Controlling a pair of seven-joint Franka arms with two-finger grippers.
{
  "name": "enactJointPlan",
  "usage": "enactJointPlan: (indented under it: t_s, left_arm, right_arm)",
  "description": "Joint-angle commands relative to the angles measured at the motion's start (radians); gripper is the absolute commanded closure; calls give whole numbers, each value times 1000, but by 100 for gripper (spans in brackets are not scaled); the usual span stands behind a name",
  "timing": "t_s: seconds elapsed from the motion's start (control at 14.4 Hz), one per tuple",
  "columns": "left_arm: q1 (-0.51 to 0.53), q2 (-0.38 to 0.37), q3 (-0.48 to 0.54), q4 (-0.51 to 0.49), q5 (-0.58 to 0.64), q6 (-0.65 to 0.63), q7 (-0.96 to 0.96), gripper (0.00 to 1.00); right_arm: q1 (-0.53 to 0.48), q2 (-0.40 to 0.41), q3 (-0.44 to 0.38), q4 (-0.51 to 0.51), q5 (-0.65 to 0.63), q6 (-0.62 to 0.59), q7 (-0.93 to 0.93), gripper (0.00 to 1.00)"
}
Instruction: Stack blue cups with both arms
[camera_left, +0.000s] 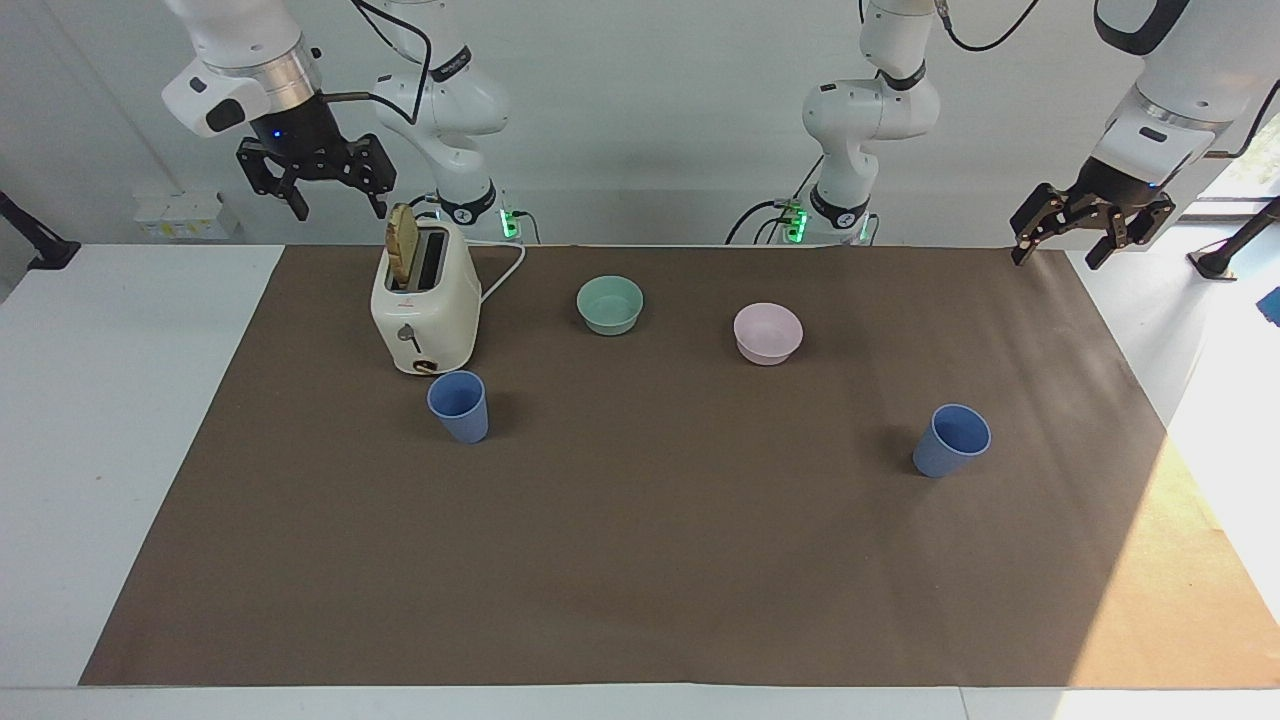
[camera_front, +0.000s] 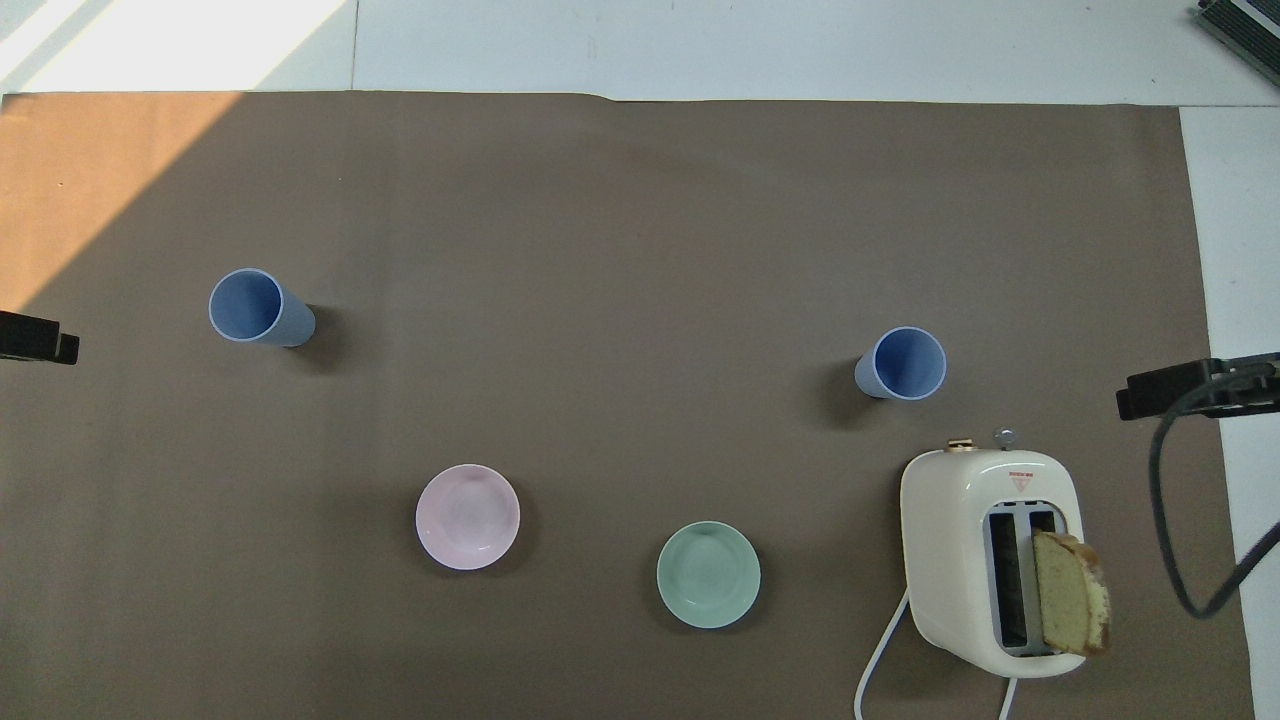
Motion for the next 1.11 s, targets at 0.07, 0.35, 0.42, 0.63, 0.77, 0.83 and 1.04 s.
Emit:
enactJointPlan:
  t_s: [0.07,0.35,0.42,0.63,0.77,0.83,1.04]
  left_arm:
    - [-4,19,2,41,25,-19,9,0]
    - [-4,45,2,76,25,-32,9,0]
    - [-4,48,2,76,25,-31,9,0]
    - [-7,46,1,76,25,-20,9,0]
    - [-7,42,1,70,24,-17,9,0]
    - [-7,39,-1,67,22,-17,9,0]
    - [-5,34,-1,62,22,-22,6,0]
  right_arm:
    - [3,-9,-8,-16,2,17,-25,0]
    - [1,-9,-8,-16,2,17,-25,0]
    - [3,-9,-8,-16,2,17,-25,0]
    - [3,-9,-8,-16,2,17,-25,0]
    - [3,-9,-8,-16,2,17,-25,0]
    - [3,-9,-8,-16,2,17,-25,0]
    - [1,-9,-8,-16,2,17,-25,0]
